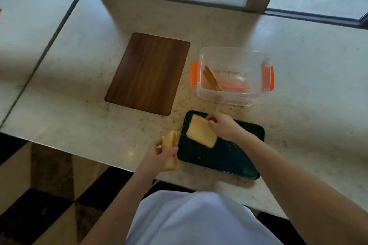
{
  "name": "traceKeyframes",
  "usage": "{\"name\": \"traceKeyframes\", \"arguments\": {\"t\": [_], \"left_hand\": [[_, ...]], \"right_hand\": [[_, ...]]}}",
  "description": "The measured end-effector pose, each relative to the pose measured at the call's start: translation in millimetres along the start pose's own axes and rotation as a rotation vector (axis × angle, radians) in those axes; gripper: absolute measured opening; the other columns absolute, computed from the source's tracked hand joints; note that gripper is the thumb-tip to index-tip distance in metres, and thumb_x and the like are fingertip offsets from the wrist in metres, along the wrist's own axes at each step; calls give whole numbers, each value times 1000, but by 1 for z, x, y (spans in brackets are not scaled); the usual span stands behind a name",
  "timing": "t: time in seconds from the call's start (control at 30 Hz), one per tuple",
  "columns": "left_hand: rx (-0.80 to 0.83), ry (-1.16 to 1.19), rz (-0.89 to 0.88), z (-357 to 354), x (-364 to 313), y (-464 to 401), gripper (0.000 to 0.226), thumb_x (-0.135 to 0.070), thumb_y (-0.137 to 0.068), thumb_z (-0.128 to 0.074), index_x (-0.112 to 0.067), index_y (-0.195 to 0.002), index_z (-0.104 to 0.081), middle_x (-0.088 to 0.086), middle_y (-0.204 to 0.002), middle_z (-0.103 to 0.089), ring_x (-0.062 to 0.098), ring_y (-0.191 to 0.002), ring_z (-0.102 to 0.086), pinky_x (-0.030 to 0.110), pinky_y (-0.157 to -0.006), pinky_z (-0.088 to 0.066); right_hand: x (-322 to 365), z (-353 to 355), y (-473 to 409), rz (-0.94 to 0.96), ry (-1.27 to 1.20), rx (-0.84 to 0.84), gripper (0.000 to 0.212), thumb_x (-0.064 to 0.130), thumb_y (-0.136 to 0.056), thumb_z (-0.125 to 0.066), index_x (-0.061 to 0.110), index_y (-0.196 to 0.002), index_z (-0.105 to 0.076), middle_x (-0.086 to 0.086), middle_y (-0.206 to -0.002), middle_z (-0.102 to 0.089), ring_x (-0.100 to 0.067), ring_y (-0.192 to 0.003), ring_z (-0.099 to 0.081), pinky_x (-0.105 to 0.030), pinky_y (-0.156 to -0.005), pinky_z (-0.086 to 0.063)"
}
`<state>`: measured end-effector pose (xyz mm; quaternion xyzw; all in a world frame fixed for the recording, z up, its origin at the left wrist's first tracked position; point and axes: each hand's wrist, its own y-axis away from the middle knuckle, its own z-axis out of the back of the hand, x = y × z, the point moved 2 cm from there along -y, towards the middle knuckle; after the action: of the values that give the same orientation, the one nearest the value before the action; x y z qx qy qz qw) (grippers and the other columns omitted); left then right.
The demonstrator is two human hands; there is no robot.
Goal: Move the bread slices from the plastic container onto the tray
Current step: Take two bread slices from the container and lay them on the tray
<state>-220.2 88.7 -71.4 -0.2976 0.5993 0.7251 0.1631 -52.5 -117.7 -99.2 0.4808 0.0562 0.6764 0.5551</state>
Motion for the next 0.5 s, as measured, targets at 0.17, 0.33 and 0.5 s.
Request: {"name": "traceKeyframes", "arguments": {"t": [0.17,0.33,0.5], "left_hand": [[-21,-35,-28,5,7,-2,77,-40,-81,-79,-22,-143,-36,7,-132,-53,25,-111,-58,45,-91,-52],[-37,-92,-86,3,6,-6,76,-44,-79,-79,-26,-139,-36,1,-127,-52,11,-103,-56,27,-70,-48],[-58,-144,-92,1,2,-11,85,-47,-78,-77,-23,-145,-31,-5,-121,-46,3,-94,-51,25,-66,-45]], "right_hand": [[12,0,-8,23,150,-30,44,31,-97,-49,14,-137,-55,-8,-127,-65,-23,-104,-59,-32,-79,-48],[9,-9,3,65,274,-62,71,30,-83,-71,14,-145,-39,-12,-141,-50,-31,-128,-47,-40,-95,-48],[-1,-20,19,87,336,-182,91,36,-76,-81,18,-151,-32,-10,-153,-38,-35,-142,-31,-50,-111,-37]]}}
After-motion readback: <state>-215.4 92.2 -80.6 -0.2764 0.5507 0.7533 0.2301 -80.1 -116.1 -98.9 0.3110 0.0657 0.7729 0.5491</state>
